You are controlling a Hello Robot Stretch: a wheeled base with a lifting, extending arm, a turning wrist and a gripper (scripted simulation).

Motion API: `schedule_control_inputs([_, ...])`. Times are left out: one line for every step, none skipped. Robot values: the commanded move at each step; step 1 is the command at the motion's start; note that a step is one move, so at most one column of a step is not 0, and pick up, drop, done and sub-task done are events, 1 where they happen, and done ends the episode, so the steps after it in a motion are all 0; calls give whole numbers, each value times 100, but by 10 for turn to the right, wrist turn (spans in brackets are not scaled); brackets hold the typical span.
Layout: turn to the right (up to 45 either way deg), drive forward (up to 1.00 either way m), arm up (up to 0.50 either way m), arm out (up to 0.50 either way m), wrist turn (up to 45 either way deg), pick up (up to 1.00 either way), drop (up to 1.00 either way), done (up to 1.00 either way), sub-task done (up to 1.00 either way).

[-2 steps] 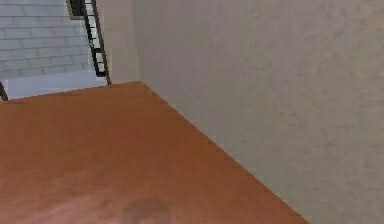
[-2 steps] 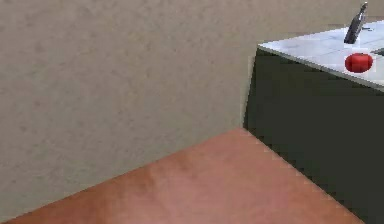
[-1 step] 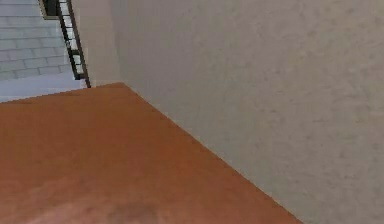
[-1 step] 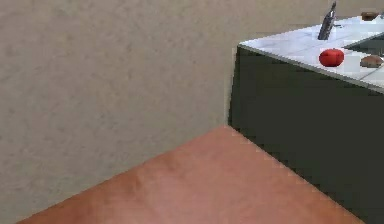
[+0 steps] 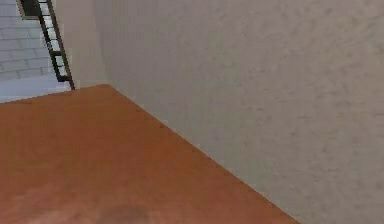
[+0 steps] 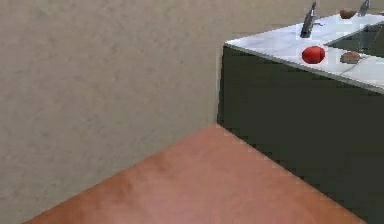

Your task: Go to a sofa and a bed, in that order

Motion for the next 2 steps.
schedule_control_inputs([0, 10, 0, 0, 0, 0, 0, 0, 0])
schedule_control_inputs([-360, 0, 0, 0, 0, 0, 0, 0, 0])
